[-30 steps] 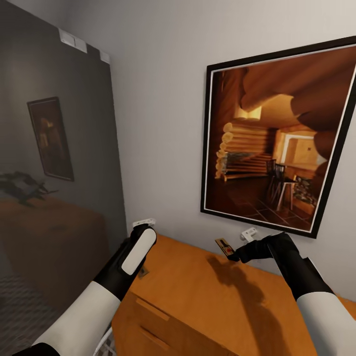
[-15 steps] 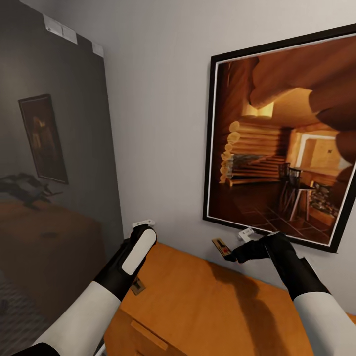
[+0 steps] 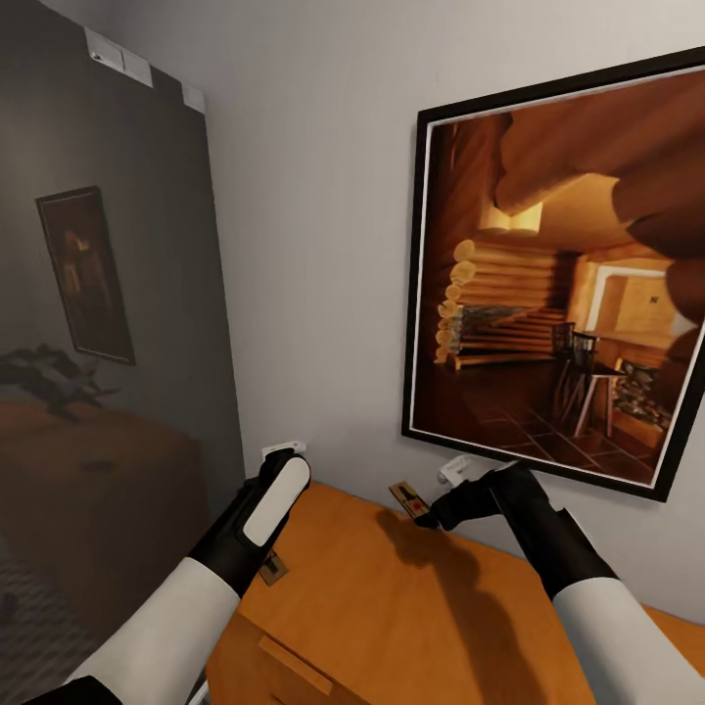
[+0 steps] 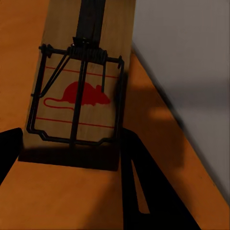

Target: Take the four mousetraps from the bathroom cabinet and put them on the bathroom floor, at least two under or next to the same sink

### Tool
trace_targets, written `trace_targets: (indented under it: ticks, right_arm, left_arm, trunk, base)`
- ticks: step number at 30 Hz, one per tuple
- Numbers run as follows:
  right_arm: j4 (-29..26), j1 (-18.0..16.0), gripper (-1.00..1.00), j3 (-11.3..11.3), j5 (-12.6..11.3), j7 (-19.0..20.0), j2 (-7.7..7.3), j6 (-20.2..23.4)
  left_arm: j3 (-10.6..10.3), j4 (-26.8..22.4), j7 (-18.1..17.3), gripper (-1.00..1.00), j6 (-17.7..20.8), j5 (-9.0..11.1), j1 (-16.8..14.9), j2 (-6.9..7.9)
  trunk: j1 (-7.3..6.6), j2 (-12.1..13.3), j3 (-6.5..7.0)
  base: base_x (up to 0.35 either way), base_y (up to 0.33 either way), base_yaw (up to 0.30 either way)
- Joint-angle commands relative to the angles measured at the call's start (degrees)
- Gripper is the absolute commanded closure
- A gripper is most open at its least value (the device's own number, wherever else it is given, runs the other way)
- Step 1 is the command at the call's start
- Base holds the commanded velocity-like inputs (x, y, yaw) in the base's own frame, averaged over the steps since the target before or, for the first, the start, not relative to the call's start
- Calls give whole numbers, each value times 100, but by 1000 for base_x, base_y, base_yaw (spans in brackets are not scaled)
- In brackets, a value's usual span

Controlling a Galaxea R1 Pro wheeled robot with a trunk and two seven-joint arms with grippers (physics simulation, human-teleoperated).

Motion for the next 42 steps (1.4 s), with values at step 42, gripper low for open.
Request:
trace_targets:
  ticks: [42]
  right_arm:
    - [-5,-7,100,49,48,49,-3,18]
  left_arm:
    - [840,1574,-458,-100,-493,24,-7,-93]
  trunk:
    - [2,-9,-11]
  base:
    - [0,0,0]
